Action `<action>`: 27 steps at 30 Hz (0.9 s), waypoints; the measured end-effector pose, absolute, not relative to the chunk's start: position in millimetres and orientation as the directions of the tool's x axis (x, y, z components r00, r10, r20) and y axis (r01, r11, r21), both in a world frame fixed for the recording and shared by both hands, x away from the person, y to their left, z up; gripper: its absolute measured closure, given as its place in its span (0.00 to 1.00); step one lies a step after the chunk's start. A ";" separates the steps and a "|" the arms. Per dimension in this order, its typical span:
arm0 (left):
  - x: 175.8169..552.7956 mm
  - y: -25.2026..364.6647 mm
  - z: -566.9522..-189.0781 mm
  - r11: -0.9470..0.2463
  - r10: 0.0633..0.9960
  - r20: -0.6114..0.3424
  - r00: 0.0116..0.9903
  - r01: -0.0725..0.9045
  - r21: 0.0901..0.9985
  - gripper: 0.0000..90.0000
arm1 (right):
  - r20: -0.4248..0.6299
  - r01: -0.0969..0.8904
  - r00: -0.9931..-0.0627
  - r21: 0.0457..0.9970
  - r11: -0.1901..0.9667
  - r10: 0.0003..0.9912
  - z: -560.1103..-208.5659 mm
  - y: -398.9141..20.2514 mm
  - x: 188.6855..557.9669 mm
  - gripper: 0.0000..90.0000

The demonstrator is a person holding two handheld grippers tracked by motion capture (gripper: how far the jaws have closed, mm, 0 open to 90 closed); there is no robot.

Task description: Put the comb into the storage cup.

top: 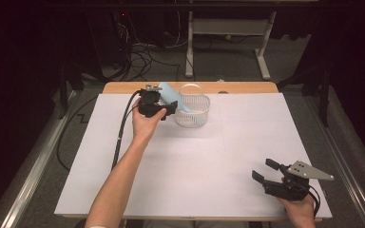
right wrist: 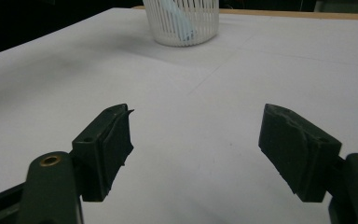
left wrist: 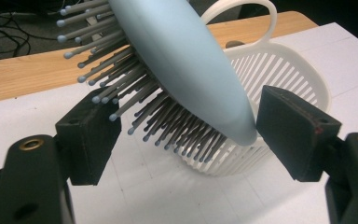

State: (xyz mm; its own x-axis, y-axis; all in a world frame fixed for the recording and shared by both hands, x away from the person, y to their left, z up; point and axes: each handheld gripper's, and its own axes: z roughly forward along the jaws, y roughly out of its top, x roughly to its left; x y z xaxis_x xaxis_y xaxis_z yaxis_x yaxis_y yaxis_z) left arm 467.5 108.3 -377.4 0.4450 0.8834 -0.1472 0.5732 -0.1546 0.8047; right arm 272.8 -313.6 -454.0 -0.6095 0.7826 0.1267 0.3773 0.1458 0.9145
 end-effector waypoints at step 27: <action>448.0 122.8 -375.3 -0.173 0.882 -0.118 0.456 0.548 0.818 0.26 | 0.124 0.374 -0.607 0.916 0.145 0.785 -453.6 -313.8 272.5 0.29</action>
